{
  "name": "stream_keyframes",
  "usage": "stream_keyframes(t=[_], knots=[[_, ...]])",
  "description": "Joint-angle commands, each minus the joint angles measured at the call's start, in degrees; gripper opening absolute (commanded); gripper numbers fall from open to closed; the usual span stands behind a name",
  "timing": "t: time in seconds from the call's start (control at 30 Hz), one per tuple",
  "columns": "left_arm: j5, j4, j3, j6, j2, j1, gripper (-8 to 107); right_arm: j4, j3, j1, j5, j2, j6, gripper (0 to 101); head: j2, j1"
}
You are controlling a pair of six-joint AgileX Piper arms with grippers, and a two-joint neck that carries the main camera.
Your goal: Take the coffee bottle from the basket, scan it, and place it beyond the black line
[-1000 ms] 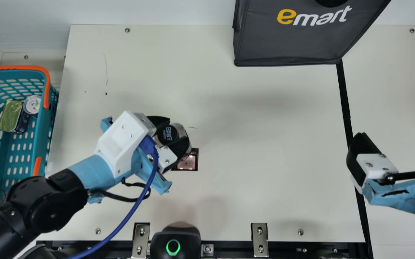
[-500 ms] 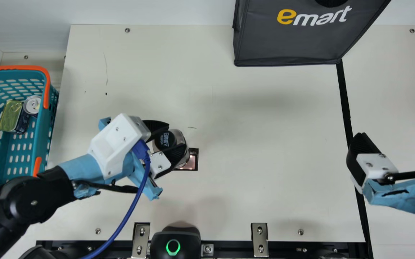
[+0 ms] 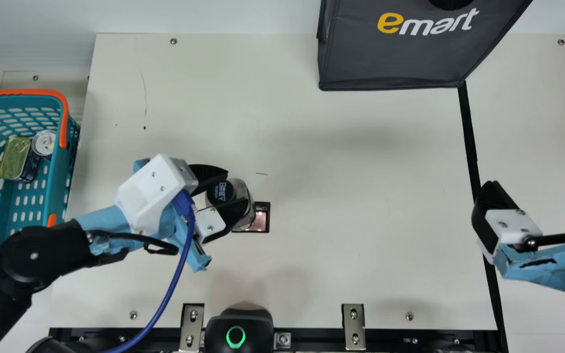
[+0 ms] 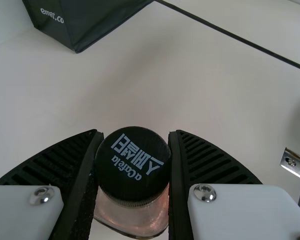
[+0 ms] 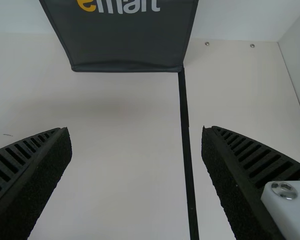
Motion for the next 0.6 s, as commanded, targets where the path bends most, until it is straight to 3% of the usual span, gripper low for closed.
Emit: stream_keyframes(t=[0.0,0.57], knots=[[0.31,-0.63,0.22,0.8,0.1,0.13,10,0.0,0.0,0.0,0.0,0.0,0.0,91,0.09,-1.48],[2.22,-0.59,0.84,1.09,-1.35,0.26,10,0.0,0.0,0.0,0.0,0.0,0.0,91,0.09,-1.48]])
